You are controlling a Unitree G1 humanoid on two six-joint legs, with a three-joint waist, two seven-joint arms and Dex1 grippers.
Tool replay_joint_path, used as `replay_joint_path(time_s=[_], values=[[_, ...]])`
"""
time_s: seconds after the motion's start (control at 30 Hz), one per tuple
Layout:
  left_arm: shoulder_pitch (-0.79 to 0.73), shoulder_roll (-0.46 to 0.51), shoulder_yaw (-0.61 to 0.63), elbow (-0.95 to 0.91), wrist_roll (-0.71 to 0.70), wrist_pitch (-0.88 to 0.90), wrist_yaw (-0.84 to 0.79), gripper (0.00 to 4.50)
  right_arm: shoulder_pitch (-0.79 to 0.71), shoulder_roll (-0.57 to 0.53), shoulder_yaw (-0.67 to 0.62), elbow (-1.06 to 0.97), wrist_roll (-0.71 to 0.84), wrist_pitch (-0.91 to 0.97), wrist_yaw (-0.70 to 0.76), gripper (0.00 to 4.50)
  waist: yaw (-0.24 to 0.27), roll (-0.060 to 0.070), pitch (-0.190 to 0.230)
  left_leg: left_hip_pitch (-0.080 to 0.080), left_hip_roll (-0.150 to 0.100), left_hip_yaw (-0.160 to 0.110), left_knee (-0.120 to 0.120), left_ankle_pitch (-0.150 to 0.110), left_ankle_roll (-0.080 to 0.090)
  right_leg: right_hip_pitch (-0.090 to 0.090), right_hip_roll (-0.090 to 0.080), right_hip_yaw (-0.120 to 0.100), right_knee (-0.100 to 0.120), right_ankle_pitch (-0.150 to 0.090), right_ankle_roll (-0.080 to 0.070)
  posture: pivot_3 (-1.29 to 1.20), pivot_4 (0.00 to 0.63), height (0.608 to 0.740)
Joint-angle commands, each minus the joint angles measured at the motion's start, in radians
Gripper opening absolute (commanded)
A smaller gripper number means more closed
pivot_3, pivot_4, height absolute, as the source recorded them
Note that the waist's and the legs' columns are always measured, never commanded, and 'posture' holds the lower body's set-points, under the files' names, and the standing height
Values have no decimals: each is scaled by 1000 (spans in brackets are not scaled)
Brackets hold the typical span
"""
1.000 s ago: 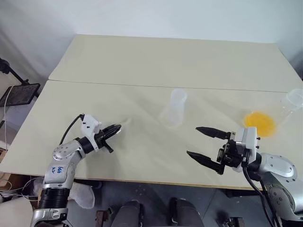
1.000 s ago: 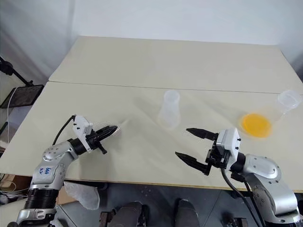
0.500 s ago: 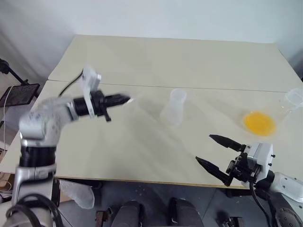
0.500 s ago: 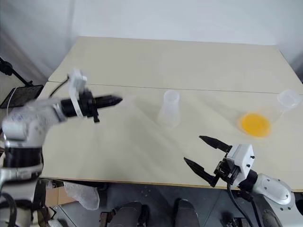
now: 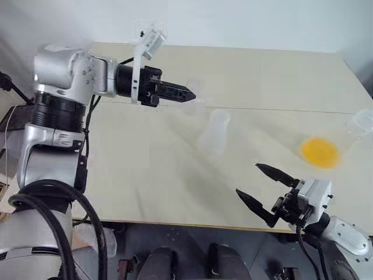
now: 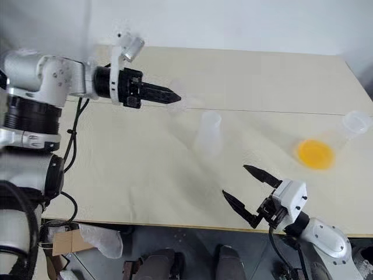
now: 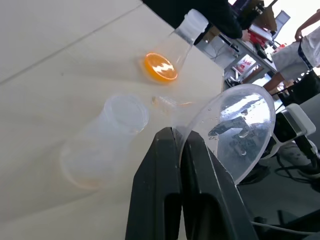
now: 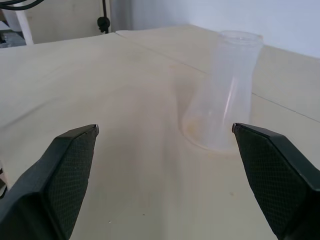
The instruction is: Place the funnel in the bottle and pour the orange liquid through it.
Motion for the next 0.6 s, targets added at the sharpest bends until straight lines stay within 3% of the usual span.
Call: replay_joint_path(time_s=[0.03, 0.33, 0.6], values=[[-62, -18, -39, 19, 17, 48, -38, 35, 5, 8, 0, -39, -5, -26, -17, 4500, -1, 0, 0, 0, 0, 0, 0, 0, 0, 0, 0, 0, 0, 0, 0, 0, 150, 740], [-108, -79, -133, 122, 116, 7, -63, 35, 21, 23, 24, -61, -22, -38, -54, 4500, 2, 0, 0, 0, 0, 0, 0, 0, 0, 0, 0, 1, 0, 0, 0, 0, 150, 740], [-155, -173, -99, 238, 161, -29, -54, 35, 26, 30, 37, -71, -31, -44, -79, 4500, 1, 0, 0, -1, 0, 0, 0, 0, 0, 0, 0, 0, 0, 0, 0, 0, 150, 740]])
